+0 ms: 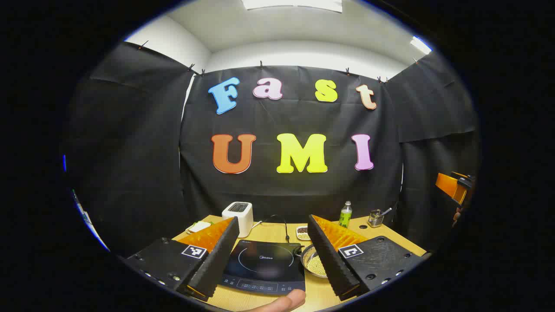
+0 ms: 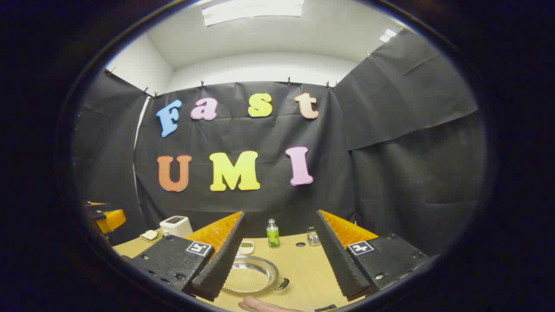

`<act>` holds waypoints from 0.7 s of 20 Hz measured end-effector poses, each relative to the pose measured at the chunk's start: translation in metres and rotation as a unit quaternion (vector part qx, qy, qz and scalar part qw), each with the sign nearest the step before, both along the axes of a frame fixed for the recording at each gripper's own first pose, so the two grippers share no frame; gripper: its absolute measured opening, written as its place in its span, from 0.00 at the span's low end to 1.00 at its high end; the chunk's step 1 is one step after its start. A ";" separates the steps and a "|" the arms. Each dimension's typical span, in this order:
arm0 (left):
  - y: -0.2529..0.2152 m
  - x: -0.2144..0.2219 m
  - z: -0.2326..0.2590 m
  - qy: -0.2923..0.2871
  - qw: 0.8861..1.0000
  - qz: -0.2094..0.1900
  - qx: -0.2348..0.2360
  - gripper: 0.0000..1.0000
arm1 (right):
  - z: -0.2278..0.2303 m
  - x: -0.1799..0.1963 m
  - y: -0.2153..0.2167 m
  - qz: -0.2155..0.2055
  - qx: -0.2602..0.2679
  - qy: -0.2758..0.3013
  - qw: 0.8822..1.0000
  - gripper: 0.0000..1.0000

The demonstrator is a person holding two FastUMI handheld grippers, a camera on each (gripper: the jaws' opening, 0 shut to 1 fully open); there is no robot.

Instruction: First push the handle of the pot to place it horizontally, then grasp the pot with both hands and set it on the induction cooktop.

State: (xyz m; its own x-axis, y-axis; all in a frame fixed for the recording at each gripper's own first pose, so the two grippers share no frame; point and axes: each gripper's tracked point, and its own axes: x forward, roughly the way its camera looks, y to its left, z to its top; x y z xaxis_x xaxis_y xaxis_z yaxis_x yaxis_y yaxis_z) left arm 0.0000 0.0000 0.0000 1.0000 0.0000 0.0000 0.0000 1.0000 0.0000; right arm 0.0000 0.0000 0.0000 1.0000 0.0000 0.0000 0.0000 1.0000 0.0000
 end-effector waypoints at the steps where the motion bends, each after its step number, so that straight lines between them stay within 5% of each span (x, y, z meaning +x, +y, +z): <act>1: -0.002 0.000 -0.001 0.000 1.000 -0.001 -0.002 0.95 | -0.002 0.000 -0.002 -0.001 0.001 0.001 1.000 0.96; 14: -0.017 -0.008 0.001 -0.004 1.000 -0.021 -0.001 0.94 | -0.015 0.009 -0.013 0.002 0.015 0.017 1.000 0.96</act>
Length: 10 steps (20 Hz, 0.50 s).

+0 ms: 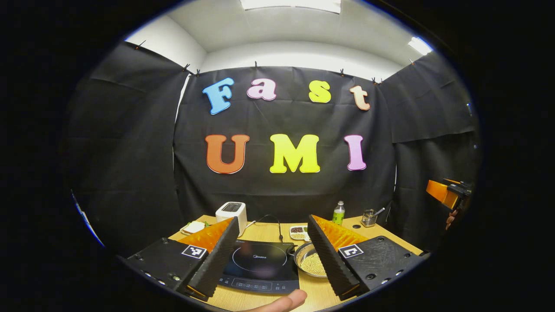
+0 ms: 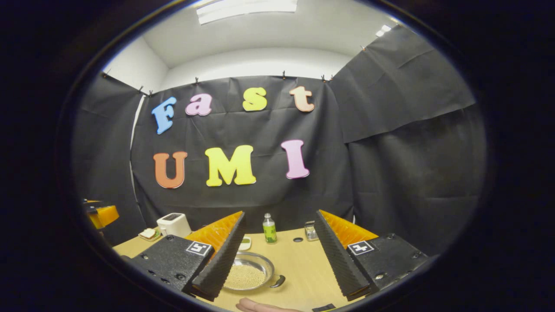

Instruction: First push the handle of the pot to place it horizontally, then grasp the pot with both hands and set it on the induction cooktop.

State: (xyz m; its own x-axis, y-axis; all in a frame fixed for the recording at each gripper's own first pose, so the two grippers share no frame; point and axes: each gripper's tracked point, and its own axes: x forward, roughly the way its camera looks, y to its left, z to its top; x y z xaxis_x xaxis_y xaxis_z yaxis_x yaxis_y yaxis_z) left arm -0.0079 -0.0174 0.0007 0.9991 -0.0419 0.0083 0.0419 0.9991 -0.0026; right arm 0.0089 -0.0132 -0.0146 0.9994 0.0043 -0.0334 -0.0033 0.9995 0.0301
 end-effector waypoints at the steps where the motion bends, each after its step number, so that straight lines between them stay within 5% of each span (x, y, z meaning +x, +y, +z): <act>1: 0.000 -0.002 0.000 -0.001 1.000 -0.001 -0.001 0.94 | -0.002 0.000 0.002 0.005 0.003 0.001 1.000 0.96; 9: -0.005 -0.016 -0.007 0.001 1.000 -0.012 -0.014 0.95 | -0.026 0.010 0.002 0.025 0.008 0.025 0.999 0.81; 10: -0.006 -0.019 -0.007 -0.001 1.000 -0.014 -0.012 0.95 | -0.029 0.012 0.002 0.025 0.006 0.030 0.999 0.63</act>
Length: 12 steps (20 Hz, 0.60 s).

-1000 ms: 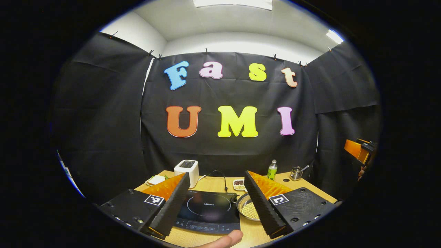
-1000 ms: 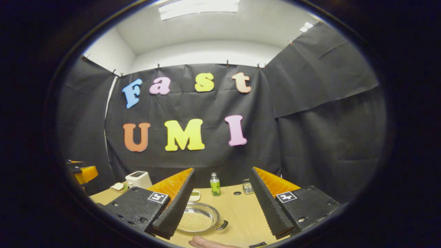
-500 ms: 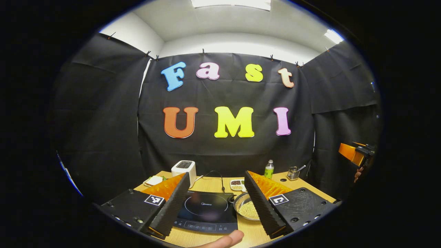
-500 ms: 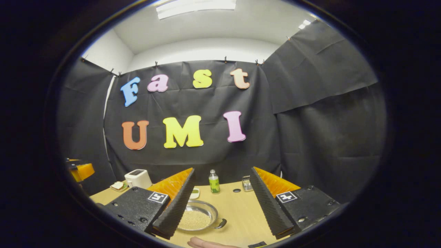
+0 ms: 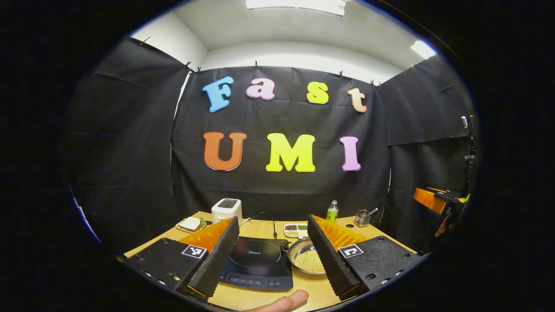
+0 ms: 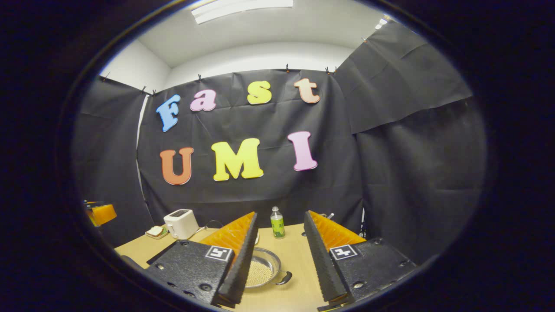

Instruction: First push the handle of the pot to place it horizontally, then grasp the pot with both hands and set it on the induction cooktop.

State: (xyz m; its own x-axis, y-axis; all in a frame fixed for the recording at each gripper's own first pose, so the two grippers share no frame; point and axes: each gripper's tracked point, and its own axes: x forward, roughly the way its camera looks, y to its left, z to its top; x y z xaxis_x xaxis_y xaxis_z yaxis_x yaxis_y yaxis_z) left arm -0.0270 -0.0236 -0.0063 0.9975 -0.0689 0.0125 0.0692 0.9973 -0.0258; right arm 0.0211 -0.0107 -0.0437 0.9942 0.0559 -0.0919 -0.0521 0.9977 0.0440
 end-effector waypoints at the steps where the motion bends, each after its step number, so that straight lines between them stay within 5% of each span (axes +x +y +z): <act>1: -0.001 -0.003 0.000 -0.004 1.000 -0.001 0.004 0.95 | -0.005 0.002 -0.001 -0.001 -0.001 0.006 1.000 0.64; 2: -0.002 -0.005 0.000 -0.007 1.000 -0.003 0.008 0.95 | -0.010 0.004 0.000 0.001 0.002 0.014 1.000 0.53; 3: -0.005 -0.007 0.000 -0.010 1.000 -0.008 0.010 0.95 | -0.019 0.004 0.004 0.009 0.001 0.026 1.000 0.55; 5: -0.006 -0.008 -0.003 -0.013 1.000 -0.011 0.014 0.94 | -0.032 0.009 0.006 0.016 -0.006 0.046 0.999 0.37; 6: -0.006 -0.009 -0.004 -0.013 1.000 -0.009 0.015 0.95 | -0.039 0.013 0.001 0.007 -0.013 0.056 0.998 0.15; 8: -0.004 -0.010 -0.008 -0.010 1.000 -0.007 0.013 0.95 | -0.056 0.017 0.002 0.006 -0.028 0.079 0.996 0.04; 12: -0.006 -0.012 -0.011 -0.005 1.000 -0.017 0.000 0.95 | -0.098 0.029 -0.002 -0.005 -0.045 0.133 0.990 0.04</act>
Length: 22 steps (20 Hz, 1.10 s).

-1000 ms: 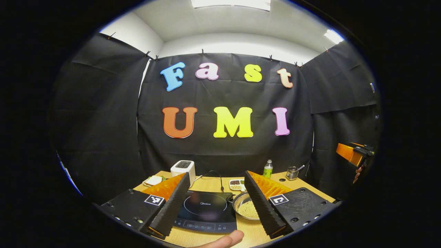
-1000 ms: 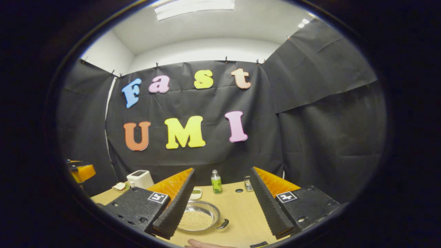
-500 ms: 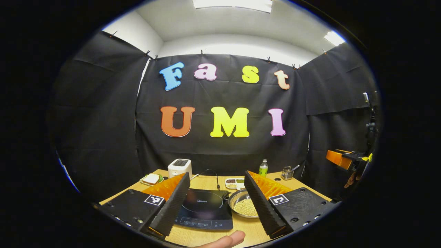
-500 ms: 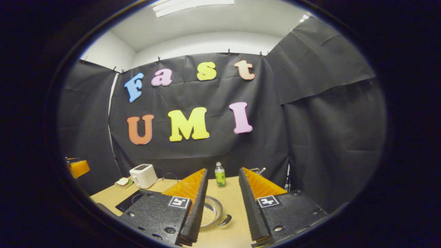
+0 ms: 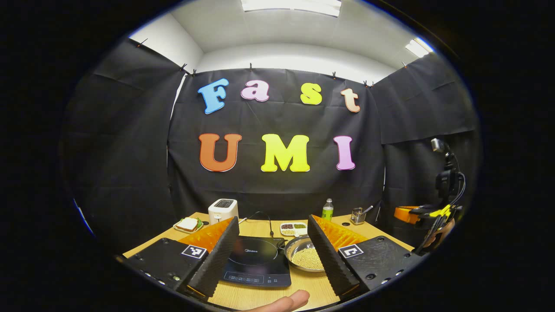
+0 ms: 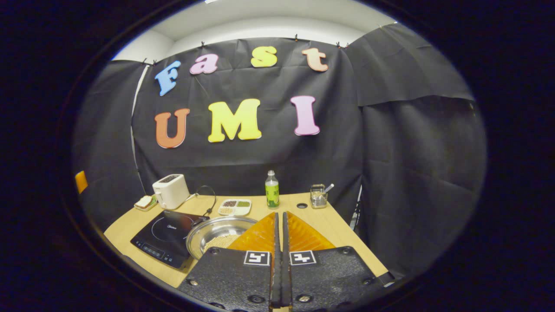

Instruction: First push the handle of the pot to place it horizontally, then grasp the pot with both hands and set it on the induction cooktop.

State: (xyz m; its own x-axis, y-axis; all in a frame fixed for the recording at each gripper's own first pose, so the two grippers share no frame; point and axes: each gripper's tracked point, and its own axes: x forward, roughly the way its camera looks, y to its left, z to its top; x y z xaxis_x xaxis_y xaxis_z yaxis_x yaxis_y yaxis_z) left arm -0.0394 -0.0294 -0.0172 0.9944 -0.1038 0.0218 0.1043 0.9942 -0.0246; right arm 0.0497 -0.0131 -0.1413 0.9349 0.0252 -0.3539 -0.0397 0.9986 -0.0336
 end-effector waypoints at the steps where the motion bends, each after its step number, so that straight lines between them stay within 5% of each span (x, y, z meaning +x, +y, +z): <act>1: 0.000 -0.001 0.000 0.000 1.000 -0.003 -0.004 0.95 | -0.014 0.002 0.001 0.003 -0.001 0.019 1.000 0.01; 11: 0.011 -0.002 -0.014 0.016 1.000 0.007 -0.015 0.95 | -0.112 0.007 0.000 0.036 -0.027 0.156 0.987 0.04; 22: 0.019 0.001 -0.013 0.009 1.000 0.026 -0.005 0.94 | -0.198 -0.019 0.030 0.104 0.030 0.287 0.952 0.04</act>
State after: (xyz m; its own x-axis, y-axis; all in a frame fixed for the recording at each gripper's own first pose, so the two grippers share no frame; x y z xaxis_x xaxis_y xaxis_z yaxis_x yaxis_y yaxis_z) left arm -0.0386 -0.0101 -0.0305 0.9986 -0.0520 0.0042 0.0522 0.9980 -0.0352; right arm 0.0308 0.0173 -0.3390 0.5598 0.2258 -0.7973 -0.2316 0.9665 0.1111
